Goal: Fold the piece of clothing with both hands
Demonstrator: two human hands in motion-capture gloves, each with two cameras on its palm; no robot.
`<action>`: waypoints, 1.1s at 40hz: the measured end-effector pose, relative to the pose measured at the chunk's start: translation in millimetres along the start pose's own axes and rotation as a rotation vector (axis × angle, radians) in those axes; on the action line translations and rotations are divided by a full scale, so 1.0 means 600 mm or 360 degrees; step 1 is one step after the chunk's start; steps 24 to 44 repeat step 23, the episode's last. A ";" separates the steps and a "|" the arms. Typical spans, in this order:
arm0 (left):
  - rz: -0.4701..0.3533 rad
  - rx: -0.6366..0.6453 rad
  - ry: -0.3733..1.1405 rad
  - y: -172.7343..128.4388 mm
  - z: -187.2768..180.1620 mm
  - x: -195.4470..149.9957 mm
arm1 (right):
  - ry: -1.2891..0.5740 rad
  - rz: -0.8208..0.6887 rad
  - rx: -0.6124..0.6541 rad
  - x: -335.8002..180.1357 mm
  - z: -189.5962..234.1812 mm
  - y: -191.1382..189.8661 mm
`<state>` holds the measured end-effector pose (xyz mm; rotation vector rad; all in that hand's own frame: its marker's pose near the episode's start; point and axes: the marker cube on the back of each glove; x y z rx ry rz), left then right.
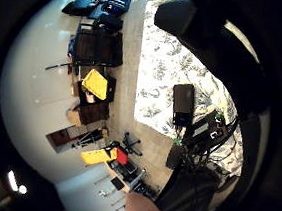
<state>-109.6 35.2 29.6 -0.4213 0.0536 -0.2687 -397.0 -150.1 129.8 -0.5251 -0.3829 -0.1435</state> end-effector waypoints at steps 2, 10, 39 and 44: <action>0.0002 0.0071 0.0020 -0.007 -0.001 0.004 | 0.0036 0.0138 0.0210 0.006 -0.042 0.015; 0.0054 0.0163 0.0147 -0.028 0.010 0.040 | 0.0352 0.0245 0.0855 0.081 -0.186 0.024; 0.0080 0.0278 0.0048 -0.060 0.016 0.096 | 0.0351 0.0342 0.0904 0.147 -0.178 0.051; 0.0080 0.0278 0.0048 -0.060 0.016 0.096 | 0.0351 0.0342 0.0904 0.147 -0.178 0.051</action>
